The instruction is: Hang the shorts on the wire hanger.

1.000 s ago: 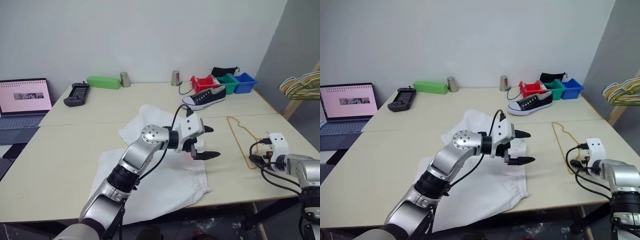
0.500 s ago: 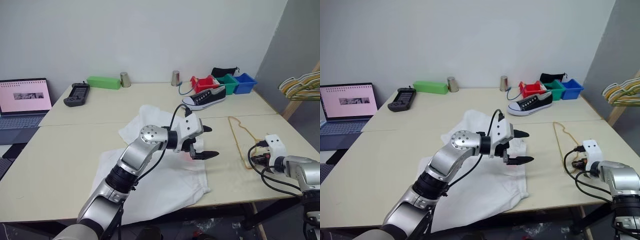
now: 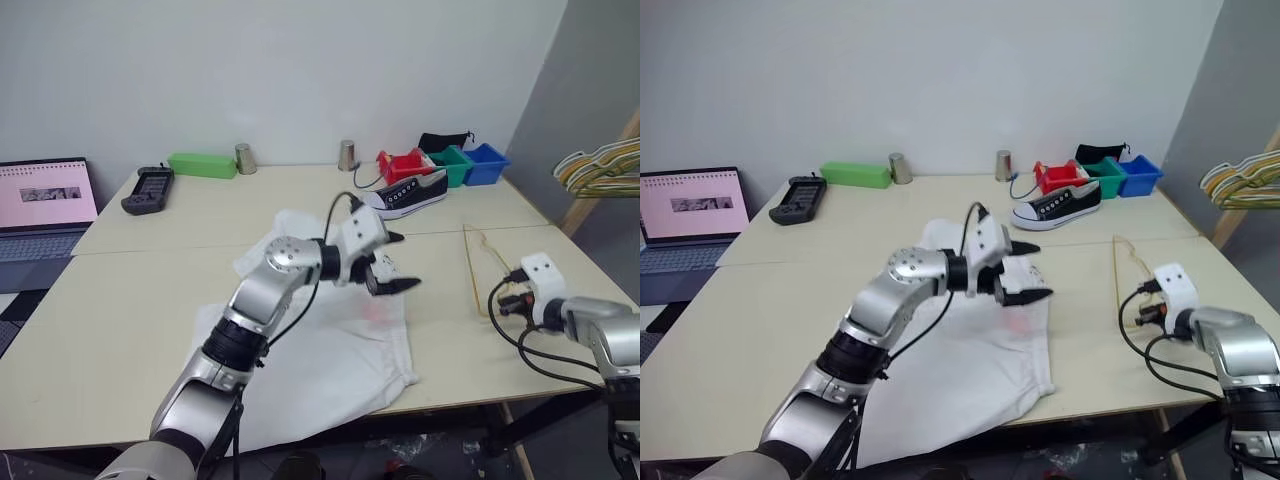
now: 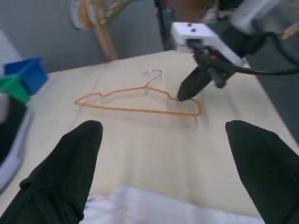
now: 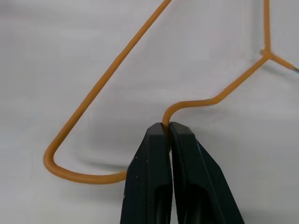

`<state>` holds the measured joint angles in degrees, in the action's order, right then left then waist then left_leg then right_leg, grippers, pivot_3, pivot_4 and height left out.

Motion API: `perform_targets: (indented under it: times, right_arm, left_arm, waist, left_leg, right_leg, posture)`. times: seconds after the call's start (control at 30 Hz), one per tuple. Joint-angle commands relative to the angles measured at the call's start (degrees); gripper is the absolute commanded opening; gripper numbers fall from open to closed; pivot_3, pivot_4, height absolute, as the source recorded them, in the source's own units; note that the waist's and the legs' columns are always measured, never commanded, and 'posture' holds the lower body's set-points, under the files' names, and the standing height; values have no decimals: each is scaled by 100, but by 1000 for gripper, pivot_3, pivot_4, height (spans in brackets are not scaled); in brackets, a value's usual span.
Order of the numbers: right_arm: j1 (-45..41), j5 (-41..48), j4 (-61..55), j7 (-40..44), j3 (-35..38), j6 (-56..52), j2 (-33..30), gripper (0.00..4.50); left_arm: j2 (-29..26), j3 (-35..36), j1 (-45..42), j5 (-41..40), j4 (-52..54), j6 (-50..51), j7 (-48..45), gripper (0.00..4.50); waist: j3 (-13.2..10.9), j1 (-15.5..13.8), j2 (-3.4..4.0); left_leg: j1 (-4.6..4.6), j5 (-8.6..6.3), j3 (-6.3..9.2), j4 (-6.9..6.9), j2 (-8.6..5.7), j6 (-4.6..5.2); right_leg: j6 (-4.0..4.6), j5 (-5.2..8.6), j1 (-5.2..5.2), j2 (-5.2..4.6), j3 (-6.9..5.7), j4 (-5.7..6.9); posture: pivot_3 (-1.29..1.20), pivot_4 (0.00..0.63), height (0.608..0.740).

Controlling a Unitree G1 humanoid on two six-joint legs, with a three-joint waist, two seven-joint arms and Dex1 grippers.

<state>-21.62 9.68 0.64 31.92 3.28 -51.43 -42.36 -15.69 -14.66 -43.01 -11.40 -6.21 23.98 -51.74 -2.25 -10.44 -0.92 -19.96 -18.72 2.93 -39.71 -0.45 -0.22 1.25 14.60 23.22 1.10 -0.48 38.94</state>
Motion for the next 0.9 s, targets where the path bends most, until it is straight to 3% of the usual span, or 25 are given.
perform_targets:
  times: [0.03, 0.23, 0.37, 0.57, 0.77, 0.9]
  right_arm:
    - [-776, -395, -370, -361, -200, 740, 127, 63]
    - [-1532, -1045, -99, -346, -994, 2061, 419, 63]
    - [-2109, -987, 110, 665, -1745, 2749, 758, 63]
    - [-2343, -1327, 584, 1656, -2437, 4105, 738, 63]
    - [-2669, -2153, 1431, 1726, -2955, 6052, 774, 63]
    - [-2940, -3168, 1860, 1086, -3256, 7747, 589, 63]
  left_arm:
    - [-151, 764, -502, -91, -560, -407, 376, 4500]
    - [-447, 1371, -869, -59, -1253, -728, 744, 4500]
    - [-1193, 1445, -615, 11, -1032, -526, 384, 4500]
    - [-2178, 1678, -409, -411, -371, -246, -422, 4500]
    - [-3027, 1828, -145, -735, 61, 160, -1106, 4500]
    - [-3322, 1659, 144, -657, 21, -13, -1516, 4500]
  waist:
    - [0, -1, -1]
    - [-2, -51, -4]
    - [-7, -86, -13]
    - [-20, -240, -26]
    - [-26, -541, -24]
    - [-32, -743, -17]
  left_leg:
    - [4, 0, 1, 2, 0, 0]
    - [2, 0, 13, 13, 3, 0]
    - [-3, 0, 15, 12, 2, -1]
    - [-2, 0, 24, 11, 4, -1]
    - [-4, 0, 28, 9, 4, -2]
    - [-4, 0, 24, 10, 5, -2]
  right_leg:
    - [1, 1, 2, 2, -1, -1]
    - [28, -10, 4, -4, -11, -5]
    - [25, -10, 7, -17, -12, -1]
    - [26, -9, 7, -17, -22, 1]
    - [26, -5, 8, -18, -27, 4]
    - [2, 12, 11, -17, -27, 4]
  posture:
    - [313, 0, 740]
    - [351, 0, 740]
    - [399, 0, 740]
    - [476, 0, 740]
    - [541, 0, 740]
    - [547, 0, 740]
